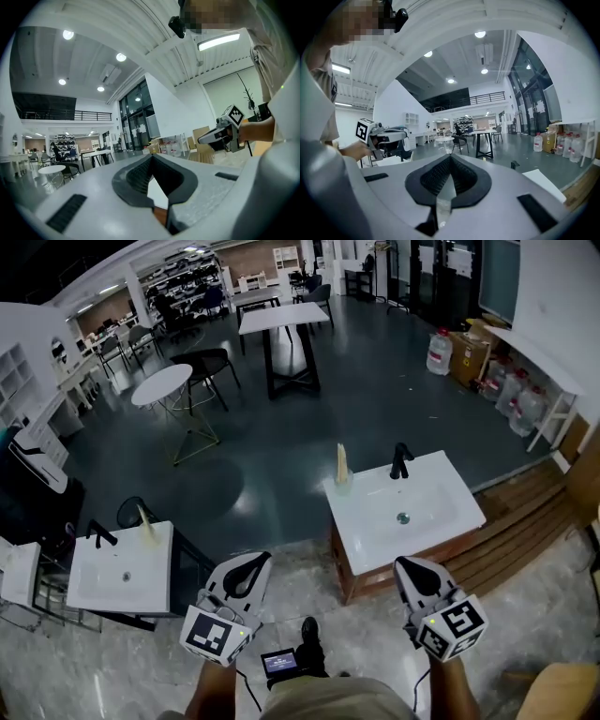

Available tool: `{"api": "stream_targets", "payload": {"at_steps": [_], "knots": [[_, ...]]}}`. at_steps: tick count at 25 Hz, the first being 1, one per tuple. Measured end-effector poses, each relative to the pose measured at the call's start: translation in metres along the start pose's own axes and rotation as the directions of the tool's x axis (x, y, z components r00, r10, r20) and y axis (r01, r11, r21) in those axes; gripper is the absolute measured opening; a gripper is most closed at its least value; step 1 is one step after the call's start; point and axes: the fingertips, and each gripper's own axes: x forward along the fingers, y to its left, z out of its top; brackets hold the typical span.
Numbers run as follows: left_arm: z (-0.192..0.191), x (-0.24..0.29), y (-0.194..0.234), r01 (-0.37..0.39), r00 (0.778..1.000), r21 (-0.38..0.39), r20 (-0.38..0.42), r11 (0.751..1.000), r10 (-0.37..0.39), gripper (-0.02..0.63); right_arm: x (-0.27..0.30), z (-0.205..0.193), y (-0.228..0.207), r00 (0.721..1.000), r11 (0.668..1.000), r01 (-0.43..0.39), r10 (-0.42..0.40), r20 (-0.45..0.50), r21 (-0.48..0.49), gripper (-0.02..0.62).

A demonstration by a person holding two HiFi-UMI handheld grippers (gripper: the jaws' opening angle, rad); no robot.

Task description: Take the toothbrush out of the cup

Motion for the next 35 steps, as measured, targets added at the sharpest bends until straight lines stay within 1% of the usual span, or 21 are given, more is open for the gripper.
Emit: {"api": "stream_targets", "payload": {"at_steps": [6,10,13,20,27,28,29,35], "knots": [[-0.022,0.04,0.05,0.015,1.0,-0.027,-0.008,1.0,-0.015,0.006,0.081,-0.003,-0.044,0.999,0.999,0.042,-0.042,-0.024,-0.003,0.005],[-0.047,0.068,0.084,0.026,0.998,-0.042,-0.049,0.999,-0.028,0.006,0.145,-0.013,-0.082,0.996,0.997,0.077,-0.078,-0.049,-0.014,0.005],[-0.062,0.087,0.107,0.022,0.998,-0.058,-0.061,0.998,-0.026,0.006,0.189,-0.021,-0.106,0.994,0.996,0.087,-0.089,-0.068,-0.02,0.005],[-0.108,0.126,0.154,0.001,0.994,-0.104,-0.112,0.995,-0.013,0.006,0.275,-0.051,-0.148,0.99,0.995,0.087,-0.092,-0.108,-0.054,0.006],[-0.175,0.16,0.19,-0.007,0.982,-0.148,-0.189,0.989,-0.021,0.005,0.354,-0.099,-0.191,0.986,0.994,0.089,-0.096,-0.136,-0.058,0.009],[-0.183,0.166,0.194,-0.006,0.98,-0.152,-0.197,0.988,-0.024,0.005,0.365,-0.106,-0.199,0.985,0.994,0.09,-0.097,-0.143,-0.055,0.029],[-0.19,0.173,0.198,-0.005,0.979,-0.155,-0.203,0.988,-0.027,0.006,0.375,-0.113,-0.207,0.984,0.994,0.092,-0.099,-0.151,-0.051,0.074],[-0.232,0.209,0.218,0.012,0.971,-0.174,-0.232,0.985,-0.053,0.006,0.435,-0.154,-0.243,0.975,0.994,0.101,-0.108,-0.197,-0.044,0.117]]}}
